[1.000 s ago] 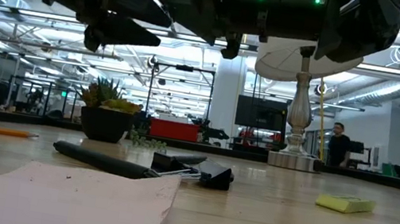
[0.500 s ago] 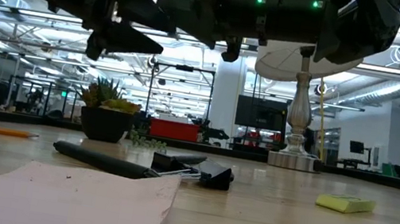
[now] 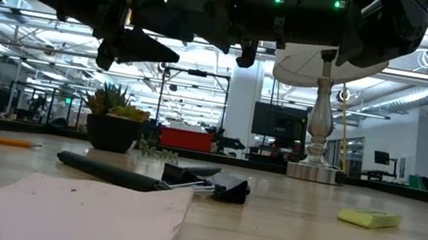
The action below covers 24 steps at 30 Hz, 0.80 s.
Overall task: Pick and place office supplies into organizer
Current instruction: Put the top binder clip into the bottom left section of the desk organizer
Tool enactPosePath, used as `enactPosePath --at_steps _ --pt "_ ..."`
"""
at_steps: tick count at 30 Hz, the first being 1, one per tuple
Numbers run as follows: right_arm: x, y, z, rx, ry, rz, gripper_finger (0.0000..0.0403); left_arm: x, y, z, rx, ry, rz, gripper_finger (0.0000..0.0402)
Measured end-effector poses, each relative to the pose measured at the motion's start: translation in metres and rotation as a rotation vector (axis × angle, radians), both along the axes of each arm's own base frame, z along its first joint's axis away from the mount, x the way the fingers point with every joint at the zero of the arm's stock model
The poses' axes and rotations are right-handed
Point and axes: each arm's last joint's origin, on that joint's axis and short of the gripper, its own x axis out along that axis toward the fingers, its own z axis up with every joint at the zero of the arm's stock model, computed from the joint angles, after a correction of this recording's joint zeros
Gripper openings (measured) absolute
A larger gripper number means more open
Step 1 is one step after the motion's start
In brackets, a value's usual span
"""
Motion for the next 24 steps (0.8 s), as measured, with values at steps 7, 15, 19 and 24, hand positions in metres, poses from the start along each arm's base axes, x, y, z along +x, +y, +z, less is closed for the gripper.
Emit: enactPosePath --at_steps 7,15,19,24 --pt "0.0001 -0.0003 -0.001 0.011 0.007 -0.002 0.0146 -0.0002 -0.0001 0.0 0.025 0.007 0.003 0.0152" --pt "0.0005 0.0001 -0.0009 0.009 0.005 0.035 0.0153 0.0 -0.0008 0.0012 0.055 0.007 -0.012 0.0045" --pt "0.0004 0.0012 0.0009 0.009 -0.015 0.066 0.0175 0.0005 -0.0024 0.0036 0.068 -0.01 -0.061 0.0009" --pt "-0.0002 0.0023 0.0049 -0.04 -0.032 0.079 0.0197 -0.0005 -0.0065 0.0035 0.065 -0.011 -0.09 0.0012"
